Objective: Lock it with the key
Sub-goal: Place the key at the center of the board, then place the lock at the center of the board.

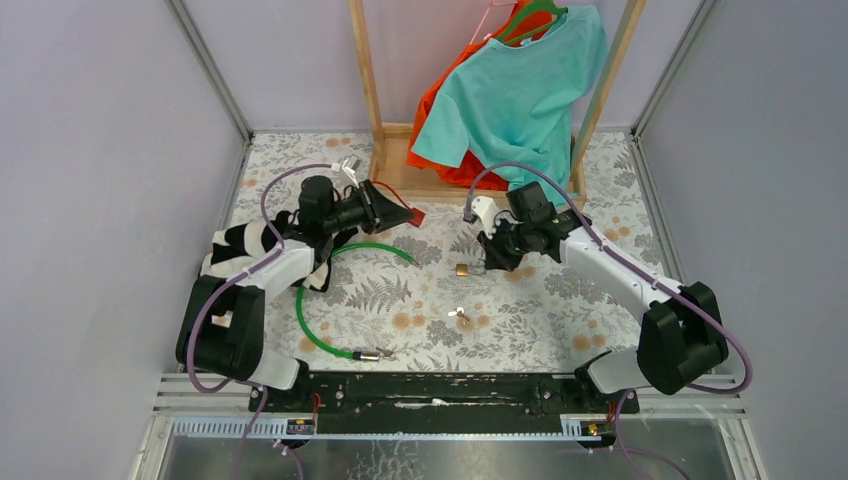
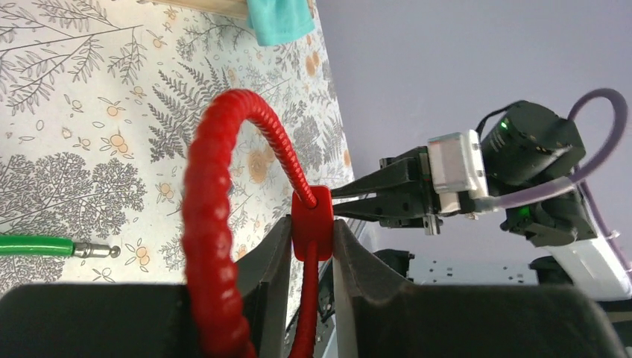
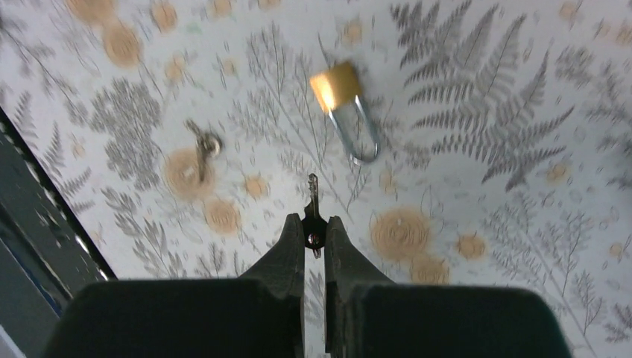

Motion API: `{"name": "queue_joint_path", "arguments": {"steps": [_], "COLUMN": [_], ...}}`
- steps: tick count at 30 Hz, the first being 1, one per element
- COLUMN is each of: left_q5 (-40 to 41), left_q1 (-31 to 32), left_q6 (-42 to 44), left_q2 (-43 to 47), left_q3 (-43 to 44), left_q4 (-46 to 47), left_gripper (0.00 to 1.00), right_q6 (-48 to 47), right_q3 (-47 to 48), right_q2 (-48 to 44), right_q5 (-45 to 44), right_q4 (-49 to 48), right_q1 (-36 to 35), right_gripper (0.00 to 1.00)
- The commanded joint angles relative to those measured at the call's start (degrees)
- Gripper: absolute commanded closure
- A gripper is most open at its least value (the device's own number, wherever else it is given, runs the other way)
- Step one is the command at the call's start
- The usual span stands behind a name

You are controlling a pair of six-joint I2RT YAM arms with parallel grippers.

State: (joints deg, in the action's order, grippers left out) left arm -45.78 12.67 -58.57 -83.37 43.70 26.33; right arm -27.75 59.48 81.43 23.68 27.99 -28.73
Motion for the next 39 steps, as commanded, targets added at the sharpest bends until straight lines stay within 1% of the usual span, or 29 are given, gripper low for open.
{"name": "queue_joint_path", "arguments": {"steps": [1, 3, 6, 9, 16, 18, 20, 22, 25, 27, 31, 36, 39], "left_q5": [1.1, 1.9, 2.4, 2.5, 2.6, 2.6, 2.7, 2.7, 2.7, 2.2, 2.3, 2.3, 2.6], "left_q1": [3.1, 4.9, 8.2, 11.2, 17.6, 18.9, 20.3, 22.0, 23.8, 25.0, 28.1, 32.1, 33.9], "left_q6": [9.7, 13.1, 16.0, 17.7, 21.7, 22.4, 23.5, 24.6, 25.6, 26.0, 25.8, 22.1, 20.1], "left_q2": [1.1, 0.5, -1.2, -3.3, -9.1, -11.1, -13.1, -15.0, -18.3, -20.9, -27.5, -36.3, -41.1], "left_q3": [3.4, 4.2, 5.1, 6.2, 11.2, 12.7, 14.4, 16.0, 18.7, 21.0, 26.2, 32.5, 35.9], "left_q4": [-4.2, -6.6, -7.8, -8.3, -12.1, -13.3, -14.4, -15.2, -15.6, -15.6, -15.9, -13.9, -12.7], "left_gripper": [1.0, 1.0, 1.0, 1.0, 1.0, 1.0, 1.0, 1.0, 1.0, 1.0, 1.0, 1.0, 0.96], "right_q6": [-8.9, -10.6, -12.6, -13.9, -14.3, -14.7, -14.8, -14.8, -13.9, -12.9, -9.0, -2.0, -0.6], "right_q3": [-3.4, -5.7, -9.6, -13.1, -18.1, -18.4, -18.1, -17.4, -16.1, -15.0, -13.7, -14.4, -15.9], "right_q2": [-2.5, -3.5, -5.2, -6.1, -3.7, -3.1, -4.0, -6.0, -9.3, -11.1, -13.5, -16.9, -20.2], "right_q5": [-3.0, -4.2, -6.5, -8.3, -8.9, -8.7, -7.7, -6.3, -4.0, -1.9, 0.5, 1.0, 0.0], "right_q4": [9.4, 12.2, 14.1, 13.9, 10.3, 10.1, 10.5, 11.0, 11.5, 11.8, 9.6, 2.5, -0.2], "right_q1": [2.2, 2.7, 4.3, 5.7, 6.3, 7.0, 8.1, 9.6, 12.0, 14.1, 18.4, 23.2, 24.8], "right_gripper": [0.95, 0.94, 0.92, 0.88, 0.84, 0.77, 0.61, 0.5, 0.38, 0.32, 0.28, 0.26, 0.25]}}
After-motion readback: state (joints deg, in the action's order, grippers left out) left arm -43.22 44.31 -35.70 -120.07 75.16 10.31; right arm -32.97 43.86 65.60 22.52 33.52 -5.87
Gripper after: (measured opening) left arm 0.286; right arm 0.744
